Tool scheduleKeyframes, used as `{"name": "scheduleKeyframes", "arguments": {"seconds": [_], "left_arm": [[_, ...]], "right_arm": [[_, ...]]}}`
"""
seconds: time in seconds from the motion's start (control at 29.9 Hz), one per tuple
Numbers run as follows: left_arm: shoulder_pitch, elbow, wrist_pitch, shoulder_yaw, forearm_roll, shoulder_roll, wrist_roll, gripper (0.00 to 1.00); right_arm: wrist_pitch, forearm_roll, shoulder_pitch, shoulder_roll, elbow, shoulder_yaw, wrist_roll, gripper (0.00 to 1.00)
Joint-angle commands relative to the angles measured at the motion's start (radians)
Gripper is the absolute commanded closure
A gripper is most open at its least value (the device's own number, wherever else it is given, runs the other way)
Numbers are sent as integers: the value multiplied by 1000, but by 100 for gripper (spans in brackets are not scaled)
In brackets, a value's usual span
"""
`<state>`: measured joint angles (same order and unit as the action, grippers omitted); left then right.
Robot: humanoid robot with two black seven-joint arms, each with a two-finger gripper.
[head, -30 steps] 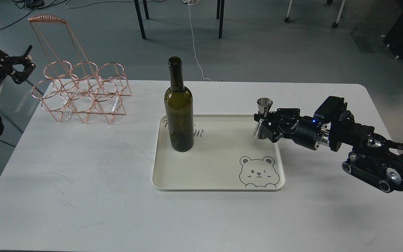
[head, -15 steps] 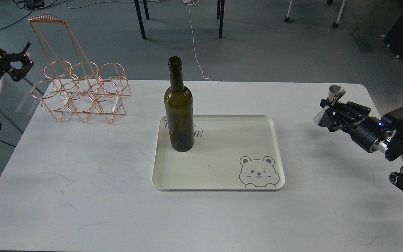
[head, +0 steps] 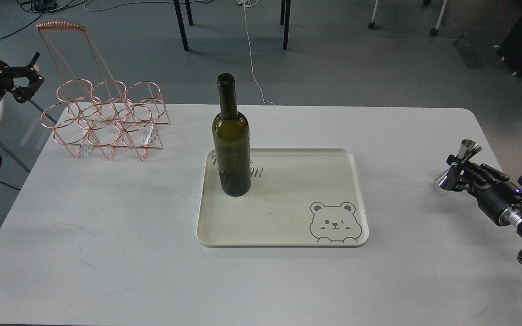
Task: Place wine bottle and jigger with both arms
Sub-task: 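Carry the jigger off the tray and lower it onto the table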
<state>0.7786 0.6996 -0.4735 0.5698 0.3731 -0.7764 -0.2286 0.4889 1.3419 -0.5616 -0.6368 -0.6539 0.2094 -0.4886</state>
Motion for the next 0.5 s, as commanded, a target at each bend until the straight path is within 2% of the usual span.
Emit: {"name": "scheduleKeyframes", "arguments": {"seconds": [0.0,0.33,0.47], "left_arm": [[1,0,-1,-1,0,0,0,2],[1,0,-2,-1,0,0,-2,2],[1,0,-2,-1,0,0,-2,2]], "right_arm": [[0,-6,0,9,-4,-7,0,91],[0,-9,3,34,-12,-7,0,83],[0,-9,3,34,-16,-8,0,77]]}}
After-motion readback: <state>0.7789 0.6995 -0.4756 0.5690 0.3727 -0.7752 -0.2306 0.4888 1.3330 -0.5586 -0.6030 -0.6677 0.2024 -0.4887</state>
